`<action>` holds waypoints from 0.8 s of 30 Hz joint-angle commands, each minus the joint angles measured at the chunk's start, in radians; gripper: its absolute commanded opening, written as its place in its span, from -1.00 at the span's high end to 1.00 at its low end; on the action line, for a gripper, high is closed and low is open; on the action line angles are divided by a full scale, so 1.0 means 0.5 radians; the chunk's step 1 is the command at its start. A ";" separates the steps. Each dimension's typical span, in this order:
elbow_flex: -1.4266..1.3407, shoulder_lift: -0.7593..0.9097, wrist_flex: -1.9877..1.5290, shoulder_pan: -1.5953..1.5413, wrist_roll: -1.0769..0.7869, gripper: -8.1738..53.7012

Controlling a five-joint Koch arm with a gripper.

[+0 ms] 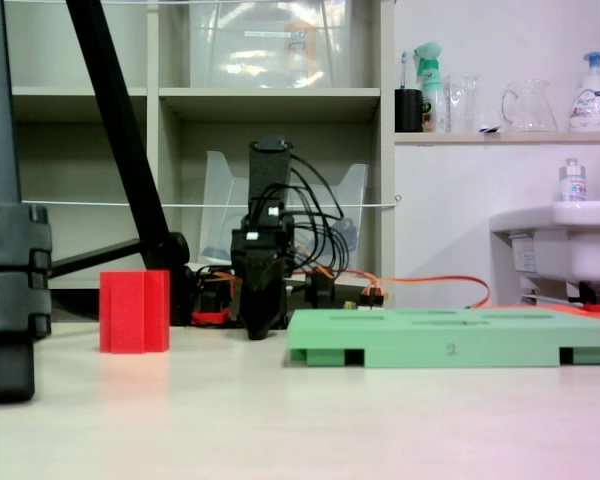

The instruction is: Put the cross columnar block into the corresponding hole

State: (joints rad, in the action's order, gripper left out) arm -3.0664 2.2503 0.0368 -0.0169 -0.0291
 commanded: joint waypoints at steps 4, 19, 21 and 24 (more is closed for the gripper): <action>-0.138 0.150 -0.086 -0.025 -0.015 -0.37; -0.092 0.150 0.083 0.273 2.304 -0.28; -0.025 0.150 -0.067 0.319 2.482 -0.27; 0.359 0.150 -0.838 0.356 2.801 -0.27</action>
State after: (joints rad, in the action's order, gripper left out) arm -2.9606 2.2503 -0.1473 0.1457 1.2793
